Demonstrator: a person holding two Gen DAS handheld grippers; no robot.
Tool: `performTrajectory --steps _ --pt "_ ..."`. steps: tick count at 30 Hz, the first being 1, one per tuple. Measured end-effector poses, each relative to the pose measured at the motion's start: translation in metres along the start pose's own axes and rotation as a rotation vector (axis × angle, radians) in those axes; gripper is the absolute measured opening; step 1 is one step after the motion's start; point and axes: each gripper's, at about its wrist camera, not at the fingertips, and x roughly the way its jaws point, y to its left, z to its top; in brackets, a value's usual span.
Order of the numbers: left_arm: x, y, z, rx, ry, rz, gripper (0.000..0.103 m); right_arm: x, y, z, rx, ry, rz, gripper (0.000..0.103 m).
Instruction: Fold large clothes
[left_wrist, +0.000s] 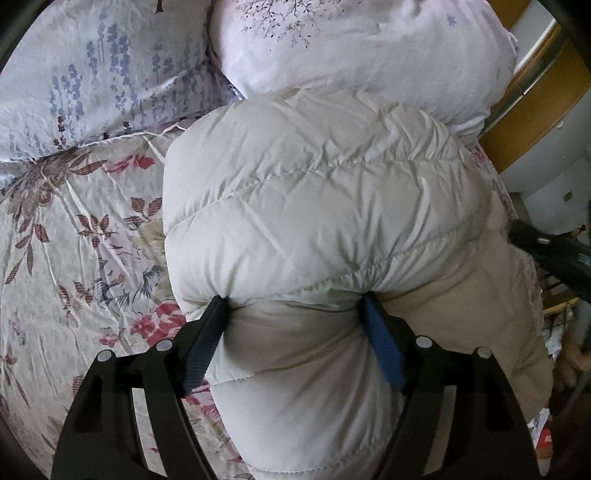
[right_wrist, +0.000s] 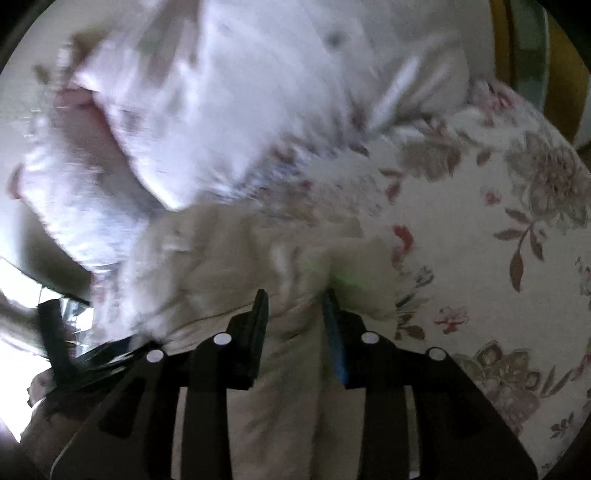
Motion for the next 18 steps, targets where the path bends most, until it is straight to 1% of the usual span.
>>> performTrajectory --steps 2,3,4,5,6,7,8,10,13,16,18 --pt "0.001 -0.001 0.001 0.001 0.005 0.004 0.077 -0.012 0.013 -0.008 -0.045 0.007 0.062 0.032" --pt "0.001 0.0 0.001 0.003 0.006 0.007 0.077 -0.012 0.021 -0.014 -0.076 0.034 0.081 0.032" --pt "0.002 0.001 0.004 0.008 0.008 0.008 0.077 -0.009 0.024 -0.019 -0.091 0.059 0.087 0.029" --pt "0.002 0.0 0.005 0.01 0.01 0.009 0.078 -0.003 0.026 -0.026 -0.109 0.09 0.071 0.026" --pt "0.003 0.0 0.007 0.012 0.011 0.008 0.079 0.004 0.026 -0.03 -0.119 0.112 0.036 0.022" --pt "0.004 0.0 0.007 0.013 0.01 0.006 0.08 0.019 0.021 -0.036 -0.117 0.155 -0.032 0.013" --pt "0.004 -0.001 0.008 0.017 0.009 0.002 0.08 0.028 0.016 -0.038 -0.104 0.177 -0.058 0.009" --pt "0.003 -0.003 0.007 0.022 -0.008 -0.009 0.08 0.043 0.001 -0.043 -0.068 0.189 -0.061 0.005" --pt "-0.008 -0.006 0.003 0.024 -0.053 -0.03 0.08 0.054 -0.003 -0.041 -0.069 0.197 -0.072 0.004" --pt "-0.023 -0.004 -0.003 0.009 -0.084 -0.053 0.079 0.05 -0.002 -0.038 -0.082 0.194 -0.073 0.005" --pt "-0.036 -0.001 -0.012 0.012 -0.111 -0.067 0.079 0.039 -0.002 -0.038 -0.072 0.168 -0.046 0.012"
